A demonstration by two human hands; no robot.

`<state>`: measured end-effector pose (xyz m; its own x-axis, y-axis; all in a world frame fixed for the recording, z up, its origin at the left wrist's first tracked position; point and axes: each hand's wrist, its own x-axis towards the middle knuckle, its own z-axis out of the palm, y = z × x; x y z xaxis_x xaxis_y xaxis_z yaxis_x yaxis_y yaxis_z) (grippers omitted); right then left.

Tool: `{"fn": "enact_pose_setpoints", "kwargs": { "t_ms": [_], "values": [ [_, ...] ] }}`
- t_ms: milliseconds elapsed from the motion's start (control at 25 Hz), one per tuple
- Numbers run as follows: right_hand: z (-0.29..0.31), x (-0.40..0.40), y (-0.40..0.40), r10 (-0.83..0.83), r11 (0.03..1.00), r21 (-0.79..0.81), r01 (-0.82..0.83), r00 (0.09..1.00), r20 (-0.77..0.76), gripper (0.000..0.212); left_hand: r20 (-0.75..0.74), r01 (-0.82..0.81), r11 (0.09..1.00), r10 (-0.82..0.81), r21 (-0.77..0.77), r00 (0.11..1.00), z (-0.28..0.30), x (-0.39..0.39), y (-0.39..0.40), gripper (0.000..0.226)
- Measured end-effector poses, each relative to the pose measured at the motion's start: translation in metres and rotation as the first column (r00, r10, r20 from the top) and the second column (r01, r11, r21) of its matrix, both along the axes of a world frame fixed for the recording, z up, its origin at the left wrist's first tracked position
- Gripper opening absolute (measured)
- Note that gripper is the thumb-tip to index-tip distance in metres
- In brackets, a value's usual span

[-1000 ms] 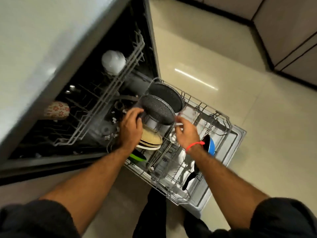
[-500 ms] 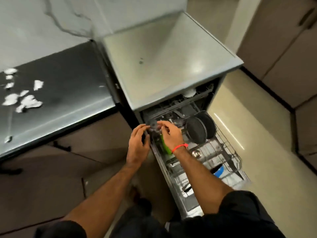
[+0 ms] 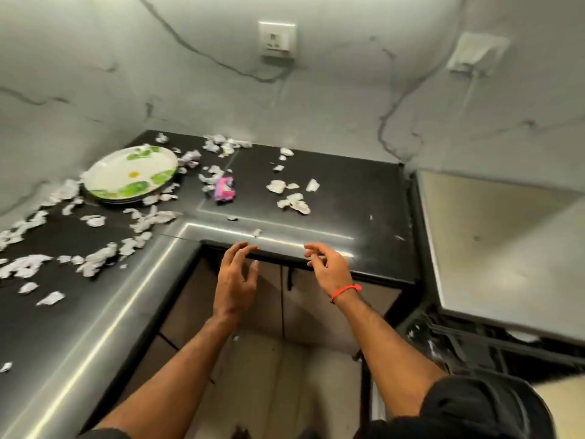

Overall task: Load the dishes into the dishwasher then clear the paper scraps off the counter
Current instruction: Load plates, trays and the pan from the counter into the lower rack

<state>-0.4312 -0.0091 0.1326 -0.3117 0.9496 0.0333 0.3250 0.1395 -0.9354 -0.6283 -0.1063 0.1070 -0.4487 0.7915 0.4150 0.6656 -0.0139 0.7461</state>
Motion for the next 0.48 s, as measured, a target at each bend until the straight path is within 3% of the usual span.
{"fn": "enact_pose_setpoints", "kwargs": {
  "t_ms": [240,480],
  "values": [
    [0.021,-0.175,0.022,0.203,0.979,0.001,-0.204,0.979,-0.032,0.031,-0.008,-0.249,0.968,0.249,-0.028,0.968,0.011,-0.157,-0.026,0.037],
    [0.014,-0.292,0.029,0.320,0.945,-0.038,-0.324,0.944,-0.085,0.029,0.004,-0.372,0.924,0.374,-0.088,0.927,0.006,-0.257,-0.031,0.043]
  ]
}}
